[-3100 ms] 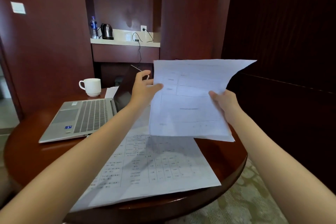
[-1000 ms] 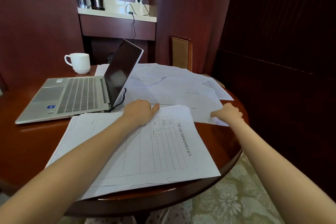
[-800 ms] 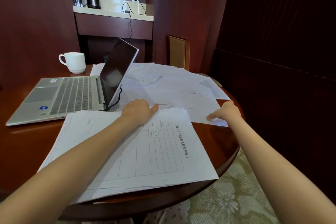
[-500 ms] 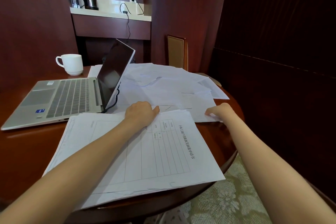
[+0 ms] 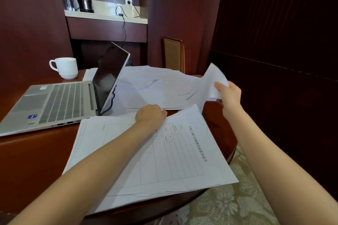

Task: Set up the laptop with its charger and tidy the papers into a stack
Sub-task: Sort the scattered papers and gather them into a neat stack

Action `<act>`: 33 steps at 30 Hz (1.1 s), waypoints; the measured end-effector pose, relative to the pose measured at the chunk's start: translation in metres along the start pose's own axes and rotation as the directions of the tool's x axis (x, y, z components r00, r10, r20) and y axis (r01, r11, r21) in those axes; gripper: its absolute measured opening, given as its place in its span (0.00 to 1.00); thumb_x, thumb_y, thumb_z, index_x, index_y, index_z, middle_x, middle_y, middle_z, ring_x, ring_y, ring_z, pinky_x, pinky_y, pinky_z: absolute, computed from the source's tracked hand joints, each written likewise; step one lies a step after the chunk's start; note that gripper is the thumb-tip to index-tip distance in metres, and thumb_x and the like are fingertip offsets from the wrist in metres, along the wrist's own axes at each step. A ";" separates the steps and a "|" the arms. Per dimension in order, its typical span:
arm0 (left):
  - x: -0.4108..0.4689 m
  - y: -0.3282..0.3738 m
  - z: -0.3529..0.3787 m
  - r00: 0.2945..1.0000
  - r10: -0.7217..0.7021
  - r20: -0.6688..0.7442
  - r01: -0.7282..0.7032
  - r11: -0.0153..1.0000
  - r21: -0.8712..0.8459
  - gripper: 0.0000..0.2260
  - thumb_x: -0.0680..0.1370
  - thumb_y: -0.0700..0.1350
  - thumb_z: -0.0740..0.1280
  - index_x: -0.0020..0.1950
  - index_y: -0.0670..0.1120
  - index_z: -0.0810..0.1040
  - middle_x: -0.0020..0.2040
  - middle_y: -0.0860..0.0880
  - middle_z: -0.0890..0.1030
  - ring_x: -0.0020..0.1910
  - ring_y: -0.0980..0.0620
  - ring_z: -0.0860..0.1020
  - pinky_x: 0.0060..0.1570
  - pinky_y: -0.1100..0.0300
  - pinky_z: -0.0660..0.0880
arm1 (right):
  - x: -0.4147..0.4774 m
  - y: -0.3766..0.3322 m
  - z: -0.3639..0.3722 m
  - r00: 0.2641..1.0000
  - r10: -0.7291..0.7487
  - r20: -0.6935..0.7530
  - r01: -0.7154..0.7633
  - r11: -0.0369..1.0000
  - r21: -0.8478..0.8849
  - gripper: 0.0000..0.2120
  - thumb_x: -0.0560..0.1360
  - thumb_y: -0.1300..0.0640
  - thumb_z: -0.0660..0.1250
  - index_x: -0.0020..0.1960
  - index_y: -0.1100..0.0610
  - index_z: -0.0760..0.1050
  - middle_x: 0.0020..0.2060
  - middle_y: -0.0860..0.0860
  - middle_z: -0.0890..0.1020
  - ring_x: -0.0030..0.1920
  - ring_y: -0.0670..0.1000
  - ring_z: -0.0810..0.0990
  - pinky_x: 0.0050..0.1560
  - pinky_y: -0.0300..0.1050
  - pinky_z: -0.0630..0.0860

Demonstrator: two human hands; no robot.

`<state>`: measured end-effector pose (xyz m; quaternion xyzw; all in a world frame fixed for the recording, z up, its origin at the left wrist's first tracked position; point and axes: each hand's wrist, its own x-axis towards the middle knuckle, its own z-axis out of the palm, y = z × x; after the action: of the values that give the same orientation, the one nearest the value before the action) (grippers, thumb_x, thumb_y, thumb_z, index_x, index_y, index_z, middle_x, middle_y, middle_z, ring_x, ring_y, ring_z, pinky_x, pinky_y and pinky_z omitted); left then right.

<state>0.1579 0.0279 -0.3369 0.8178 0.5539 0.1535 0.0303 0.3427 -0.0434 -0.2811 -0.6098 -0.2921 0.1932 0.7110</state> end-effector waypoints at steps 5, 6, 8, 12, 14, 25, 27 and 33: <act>0.003 0.005 0.000 1.000 -0.025 -0.011 0.025 0.999 -0.035 0.18 0.82 0.49 0.52 0.43 0.39 0.74 0.46 0.42 0.78 0.48 0.43 0.76 0.40 0.59 0.66 | -0.010 -0.041 -0.001 0.974 -0.225 -0.002 0.224 0.973 0.062 0.03 0.77 0.59 0.63 0.46 0.55 0.75 0.42 0.49 0.77 0.46 0.49 0.76 0.50 0.47 0.74; 0.003 0.005 -0.001 1.000 -0.026 -0.013 0.025 0.998 -0.062 0.17 0.81 0.48 0.53 0.39 0.41 0.72 0.44 0.43 0.76 0.46 0.43 0.76 0.40 0.58 0.67 | -0.013 -0.046 0.001 0.970 -0.244 0.008 0.243 0.968 0.066 0.04 0.77 0.58 0.63 0.50 0.56 0.76 0.44 0.49 0.78 0.47 0.49 0.77 0.54 0.48 0.75; 0.005 0.004 -0.002 0.999 0.008 -0.035 -0.015 0.981 -0.193 0.10 0.79 0.47 0.58 0.44 0.41 0.71 0.46 0.44 0.75 0.47 0.43 0.75 0.43 0.56 0.70 | -0.018 -0.051 0.005 0.972 -0.234 0.033 0.229 0.967 0.113 0.10 0.77 0.58 0.63 0.58 0.56 0.74 0.43 0.46 0.76 0.49 0.49 0.75 0.58 0.49 0.75; 0.004 0.010 -0.023 0.978 0.205 -0.029 -0.168 0.705 -0.689 0.27 0.71 0.46 0.67 0.68 0.47 0.63 0.61 0.50 0.70 0.59 0.48 0.71 0.55 0.56 0.70 | -0.025 -0.044 0.018 0.962 -0.225 0.154 0.223 0.974 0.031 0.02 0.76 0.60 0.65 0.45 0.55 0.72 0.36 0.44 0.73 0.42 0.47 0.72 0.43 0.35 0.71; 0.003 0.018 -0.036 0.949 0.292 -0.123 -0.287 0.632 -0.720 0.32 0.67 0.48 0.68 0.70 0.52 0.62 0.62 0.54 0.70 0.60 0.50 0.70 0.57 0.56 0.70 | -0.027 -0.040 0.026 0.958 -0.223 0.180 0.235 0.971 -0.052 0.09 0.75 0.60 0.65 0.37 0.54 0.71 0.33 0.46 0.73 0.36 0.46 0.72 0.32 0.29 0.68; 0.007 -0.002 -0.070 0.941 -0.012 -0.338 -0.256 0.630 -0.734 0.07 0.78 0.40 0.63 0.49 0.41 0.80 0.43 0.44 0.81 0.42 0.49 0.75 0.39 0.65 0.68 | -0.042 -0.024 0.012 0.617 0.037 0.786 0.127 0.981 -0.146 0.21 0.73 0.66 0.67 0.61 0.47 0.73 0.57 0.48 0.78 0.56 0.47 0.79 0.45 0.39 0.78; 0.005 -0.012 -0.071 0.953 -0.053 -0.297 -0.199 0.628 -0.752 0.12 0.78 0.43 0.64 0.35 0.43 0.73 0.30 0.50 0.72 0.33 0.51 0.69 0.29 0.68 0.64 | -0.042 -0.011 0.009 0.650 0.146 0.746 0.052 0.970 -0.236 0.22 0.75 0.65 0.65 0.66 0.48 0.69 0.59 0.52 0.76 0.55 0.49 0.78 0.46 0.42 0.78; -0.004 -0.037 -0.077 0.968 0.049 -0.248 -0.236 0.527 -0.816 0.09 0.76 0.33 0.64 0.41 0.42 0.82 0.34 0.57 0.81 0.45 0.55 0.78 0.42 0.70 0.72 | -0.031 0.017 -0.003 0.791 0.368 0.489 -0.520 0.825 0.220 0.19 0.82 0.52 0.55 0.69 0.61 0.64 0.60 0.64 0.75 0.45 0.60 0.80 0.43 0.53 0.76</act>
<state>0.1011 0.0296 -0.2726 0.7262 0.3433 0.4808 0.3517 0.3229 -0.0623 -0.3037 -0.4709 -0.2477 0.5332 0.6578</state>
